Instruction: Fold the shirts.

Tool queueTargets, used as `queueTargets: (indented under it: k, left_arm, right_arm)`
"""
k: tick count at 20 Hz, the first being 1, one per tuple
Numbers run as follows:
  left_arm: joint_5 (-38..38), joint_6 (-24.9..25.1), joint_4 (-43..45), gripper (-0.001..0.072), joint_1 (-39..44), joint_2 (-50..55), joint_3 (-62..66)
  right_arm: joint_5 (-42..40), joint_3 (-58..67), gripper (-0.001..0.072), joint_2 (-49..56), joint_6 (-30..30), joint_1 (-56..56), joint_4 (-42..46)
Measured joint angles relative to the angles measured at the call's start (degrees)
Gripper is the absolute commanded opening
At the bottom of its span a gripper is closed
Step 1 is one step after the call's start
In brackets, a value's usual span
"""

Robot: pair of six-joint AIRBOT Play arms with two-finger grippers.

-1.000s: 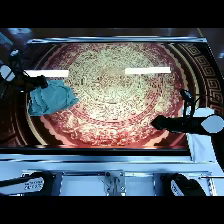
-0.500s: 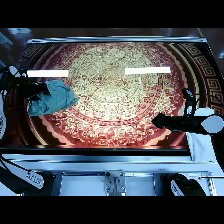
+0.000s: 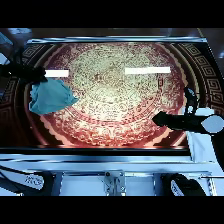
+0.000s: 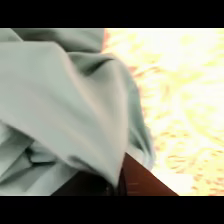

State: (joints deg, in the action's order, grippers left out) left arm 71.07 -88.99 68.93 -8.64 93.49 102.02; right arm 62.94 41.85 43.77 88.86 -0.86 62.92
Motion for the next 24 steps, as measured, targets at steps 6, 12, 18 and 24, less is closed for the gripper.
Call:
queueTargets:
  k: [6, 12, 18, 24]
  left_arm:
    - [-1.9, 1.3, -3.7, 0.0039, 12.9, -23.5, 1.1]
    - [-2.7, -2.1, -4.2, 0.0039, 26.6, -34.3, -0.1]
    - [-9.8, -5.5, -4.2, 0.0039, 41.0, -34.4, -14.7]
    - [-26.7, -13.5, -4.5, 0.0045, 52.8, -30.4, -35.5]
  right_arm:
    - [5.9, 8.7, 0.0587, 0.0, -3.8, 0.0, -1.7]
    - [18.2, 23.2, 0.0587, 0.0, -5.6, 0.0, 2.4]
    - [27.1, 27.8, 0.0587, 0.0, -5.0, 0.0, 3.5]
    - [30.5, 24.4, 0.0587, 0.0, -3.6, 0.0, 3.6]
